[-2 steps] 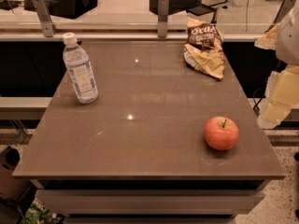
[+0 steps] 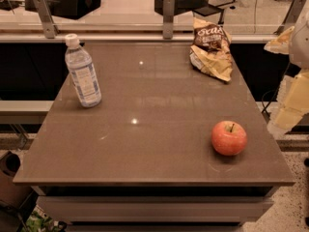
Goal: Move apple near blue plastic bottle
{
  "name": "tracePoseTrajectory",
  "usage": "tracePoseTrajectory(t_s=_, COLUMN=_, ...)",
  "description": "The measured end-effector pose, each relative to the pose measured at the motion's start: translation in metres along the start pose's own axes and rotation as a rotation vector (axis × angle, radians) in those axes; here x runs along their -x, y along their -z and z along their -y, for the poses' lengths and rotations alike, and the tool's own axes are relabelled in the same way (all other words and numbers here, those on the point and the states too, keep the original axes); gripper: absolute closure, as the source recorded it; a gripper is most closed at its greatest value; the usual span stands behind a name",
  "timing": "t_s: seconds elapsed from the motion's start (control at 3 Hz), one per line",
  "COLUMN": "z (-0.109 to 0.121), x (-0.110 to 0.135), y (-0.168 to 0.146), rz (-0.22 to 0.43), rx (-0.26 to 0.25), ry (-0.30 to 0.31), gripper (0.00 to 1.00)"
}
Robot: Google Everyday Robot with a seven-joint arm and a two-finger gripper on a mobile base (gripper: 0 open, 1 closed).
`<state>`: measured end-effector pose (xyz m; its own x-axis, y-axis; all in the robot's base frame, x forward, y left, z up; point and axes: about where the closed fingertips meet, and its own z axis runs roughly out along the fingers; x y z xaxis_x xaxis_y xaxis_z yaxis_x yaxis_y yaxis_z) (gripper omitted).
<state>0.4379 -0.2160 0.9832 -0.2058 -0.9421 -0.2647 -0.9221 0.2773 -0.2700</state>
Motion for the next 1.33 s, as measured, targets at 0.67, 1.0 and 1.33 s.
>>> tracePoseTrajectory(t_s=0.67, z=-0.009, x=-0.016, y=-0.029, rz=0.227, rx=0.060, ry=-0.041, gripper=0.00)
tracePoseTrajectory(t_s=1.0, z=-0.013, x=-0.016, y=-0.045, rz=0.354, rx=0.085, ry=-0.062, gripper=0.00)
tracePoseTrajectory(t_s=1.33, z=-0.013, x=-0.013, y=-0.062, rz=0.458, rx=0.102, ry=-0.078, gripper=0.00)
